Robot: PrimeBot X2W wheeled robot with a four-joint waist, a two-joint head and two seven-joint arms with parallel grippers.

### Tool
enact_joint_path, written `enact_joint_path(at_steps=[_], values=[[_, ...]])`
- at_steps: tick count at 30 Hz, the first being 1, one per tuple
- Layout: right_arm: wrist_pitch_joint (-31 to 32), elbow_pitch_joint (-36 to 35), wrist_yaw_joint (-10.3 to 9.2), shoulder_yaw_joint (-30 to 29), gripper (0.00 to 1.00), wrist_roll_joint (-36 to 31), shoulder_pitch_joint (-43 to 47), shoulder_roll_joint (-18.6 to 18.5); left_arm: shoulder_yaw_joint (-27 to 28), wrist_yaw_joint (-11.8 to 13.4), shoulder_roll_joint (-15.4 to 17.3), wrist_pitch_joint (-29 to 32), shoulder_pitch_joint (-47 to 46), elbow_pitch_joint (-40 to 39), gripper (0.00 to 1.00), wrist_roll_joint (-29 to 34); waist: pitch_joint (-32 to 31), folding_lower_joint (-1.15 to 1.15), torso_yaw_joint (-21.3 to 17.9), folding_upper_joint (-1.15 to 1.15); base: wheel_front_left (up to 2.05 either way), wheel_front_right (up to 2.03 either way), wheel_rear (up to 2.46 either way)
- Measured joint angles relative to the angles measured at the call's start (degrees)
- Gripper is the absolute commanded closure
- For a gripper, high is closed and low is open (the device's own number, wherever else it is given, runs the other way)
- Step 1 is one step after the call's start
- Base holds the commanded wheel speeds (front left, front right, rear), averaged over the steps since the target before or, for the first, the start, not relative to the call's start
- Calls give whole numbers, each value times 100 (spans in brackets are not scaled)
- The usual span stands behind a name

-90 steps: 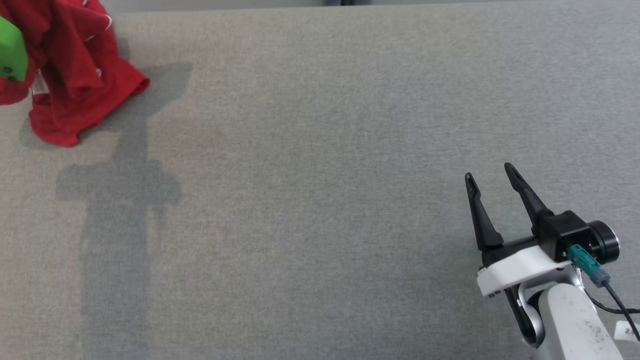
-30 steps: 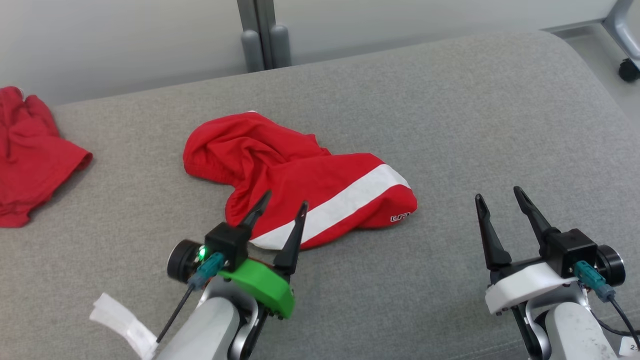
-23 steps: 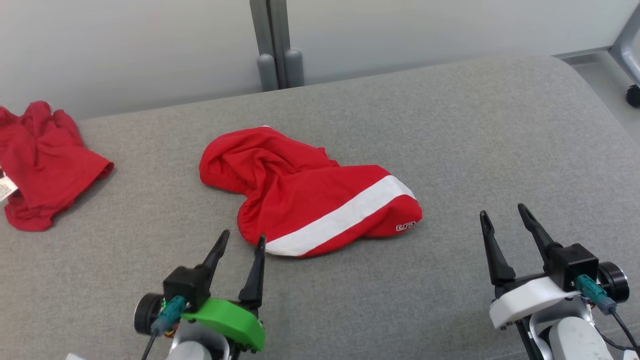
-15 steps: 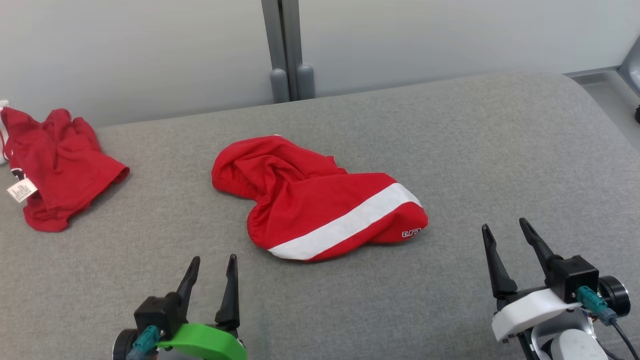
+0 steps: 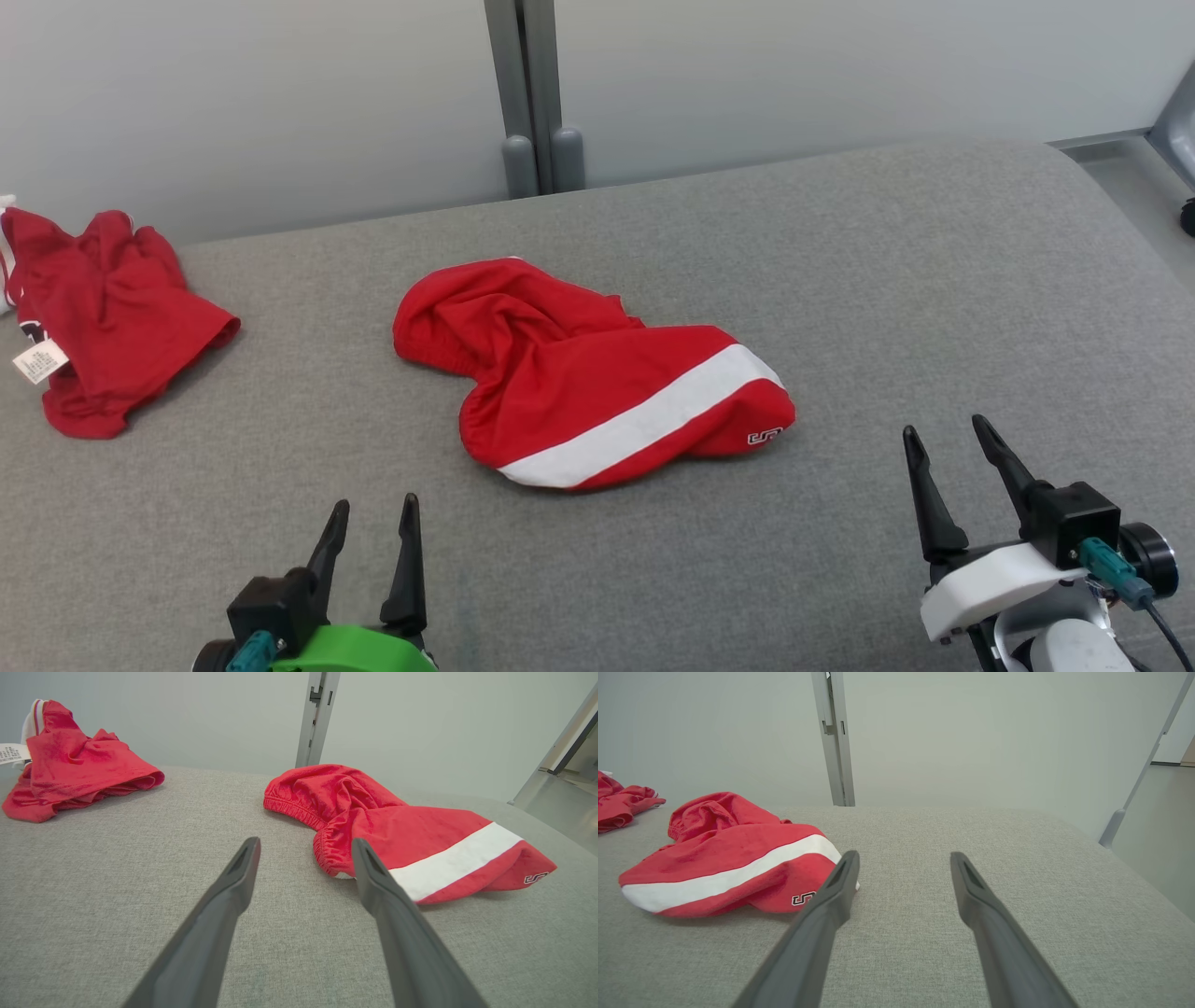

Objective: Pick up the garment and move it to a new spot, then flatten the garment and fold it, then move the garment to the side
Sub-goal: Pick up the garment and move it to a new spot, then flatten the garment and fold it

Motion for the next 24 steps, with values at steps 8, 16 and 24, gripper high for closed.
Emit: enact_joint_path(at_steps=[8,16,24], values=[[-1,2,0,8,0,23,-14,0,10,-18,-11,0,59,41,0,-56,0,0,17,0,0,0,0],[-1,19,0,16,0,23,-30,0,57,36,-12,0,59,26,0,-129,24,0,38,0,0,0,0],[-1,31,0,25,0,23,-36,0,80,62,-13,0,60,25,0,-146,31,0,76,0,0,0,0]])
